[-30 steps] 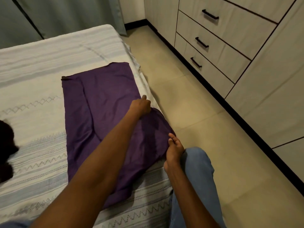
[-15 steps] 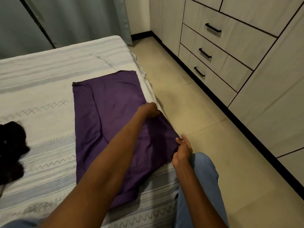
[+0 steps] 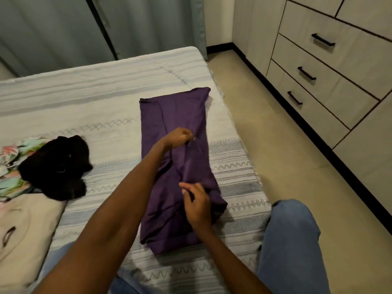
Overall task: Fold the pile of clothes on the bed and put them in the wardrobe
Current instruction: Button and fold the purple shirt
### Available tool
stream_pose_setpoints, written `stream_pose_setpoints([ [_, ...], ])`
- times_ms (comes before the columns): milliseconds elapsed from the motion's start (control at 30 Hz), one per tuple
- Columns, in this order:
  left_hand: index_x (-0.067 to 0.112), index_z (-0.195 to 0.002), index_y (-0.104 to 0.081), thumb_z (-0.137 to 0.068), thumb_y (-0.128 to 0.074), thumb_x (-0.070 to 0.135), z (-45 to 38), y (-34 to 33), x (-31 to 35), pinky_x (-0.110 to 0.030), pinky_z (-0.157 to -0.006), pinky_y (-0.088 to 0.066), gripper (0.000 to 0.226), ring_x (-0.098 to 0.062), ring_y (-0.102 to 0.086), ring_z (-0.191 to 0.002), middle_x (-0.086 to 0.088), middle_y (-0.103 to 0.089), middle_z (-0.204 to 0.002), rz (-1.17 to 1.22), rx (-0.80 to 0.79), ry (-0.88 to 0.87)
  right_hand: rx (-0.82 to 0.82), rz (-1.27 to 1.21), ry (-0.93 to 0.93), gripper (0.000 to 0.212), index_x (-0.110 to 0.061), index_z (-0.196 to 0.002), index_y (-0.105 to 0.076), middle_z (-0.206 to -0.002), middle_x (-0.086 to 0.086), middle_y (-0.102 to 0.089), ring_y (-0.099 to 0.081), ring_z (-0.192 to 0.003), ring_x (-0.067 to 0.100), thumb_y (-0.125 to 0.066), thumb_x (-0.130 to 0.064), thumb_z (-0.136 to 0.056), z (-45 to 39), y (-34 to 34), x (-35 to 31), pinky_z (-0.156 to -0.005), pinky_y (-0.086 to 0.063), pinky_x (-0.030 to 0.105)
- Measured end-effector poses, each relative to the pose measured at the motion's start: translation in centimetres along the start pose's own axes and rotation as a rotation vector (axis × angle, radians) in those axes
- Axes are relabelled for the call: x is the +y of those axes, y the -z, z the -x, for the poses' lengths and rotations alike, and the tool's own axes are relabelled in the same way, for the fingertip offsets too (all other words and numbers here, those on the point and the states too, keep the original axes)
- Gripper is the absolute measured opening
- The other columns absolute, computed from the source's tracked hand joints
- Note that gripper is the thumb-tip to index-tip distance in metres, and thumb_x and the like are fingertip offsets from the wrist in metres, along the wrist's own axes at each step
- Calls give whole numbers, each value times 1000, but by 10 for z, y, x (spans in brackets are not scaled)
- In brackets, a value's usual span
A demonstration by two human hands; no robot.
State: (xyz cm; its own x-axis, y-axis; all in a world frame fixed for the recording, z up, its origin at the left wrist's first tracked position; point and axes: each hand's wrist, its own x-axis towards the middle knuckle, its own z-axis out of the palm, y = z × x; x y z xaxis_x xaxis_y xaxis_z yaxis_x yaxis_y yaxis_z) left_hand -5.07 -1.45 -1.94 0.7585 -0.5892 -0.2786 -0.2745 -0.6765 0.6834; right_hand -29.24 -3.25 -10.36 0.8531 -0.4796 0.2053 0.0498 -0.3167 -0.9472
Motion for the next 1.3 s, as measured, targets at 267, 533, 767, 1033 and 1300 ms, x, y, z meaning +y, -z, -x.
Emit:
stream_pose_setpoints([
  [267, 11, -119, -61, -95, -60, 24, 26, -37, -90, -38, -92, -48, 27, -30, -60, -108, -10, -62, -118, -194, 186, 7, -534, 242, -87, 35, -18, -130, -66, -131, 4, -66, -61, -119, 21, -57, -17, -96, 14, 0, 6, -104, -45, 29],
  [533, 18, -122, -59, -94, -52, 53, 103, -81, -87, -45, -90, -47, 45, -29, -56, -104, -4, -57, -121, -307, 445, -310, -266, 585, 92, 41, -28, -114, -66, -108, -2, -64, -58, -98, 26, -60, -51, -80, -11, 72, 41, -82, -50, 40],
  [767, 22, -133, -53, -88, -55, 63, 163, -112, -115, -42, -104, -40, 61, -25, -46, -127, -2, -48, -141, -445, 297, -417, -378, 679, 9, 51, -15, -124, -57, -119, 12, -51, -52, -107, 36, -65, -9, -74, 6, 84, 50, -84, -50, 45],
  [1033, 4, -110, -67, -73, -44, -3, 163, -120, -111, -35, -91, -43, 44, -32, -53, -99, -17, -59, -106, -238, 371, -353, -266, 715, 156, 42, -14, -103, -59, -100, 10, -55, -52, -88, 32, -53, 8, -67, 18, 91, 45, -65, -45, 37],
  [1300, 11, -100, -72, -75, -34, 14, 175, -113, -118, -29, -83, -40, 45, -27, -51, -89, -11, -60, -99, -363, 387, -420, -586, 934, 101, 45, -31, -106, -64, -110, -1, -59, -52, -102, 28, -51, -31, -63, 21, 96, 44, -81, -39, 37],
])
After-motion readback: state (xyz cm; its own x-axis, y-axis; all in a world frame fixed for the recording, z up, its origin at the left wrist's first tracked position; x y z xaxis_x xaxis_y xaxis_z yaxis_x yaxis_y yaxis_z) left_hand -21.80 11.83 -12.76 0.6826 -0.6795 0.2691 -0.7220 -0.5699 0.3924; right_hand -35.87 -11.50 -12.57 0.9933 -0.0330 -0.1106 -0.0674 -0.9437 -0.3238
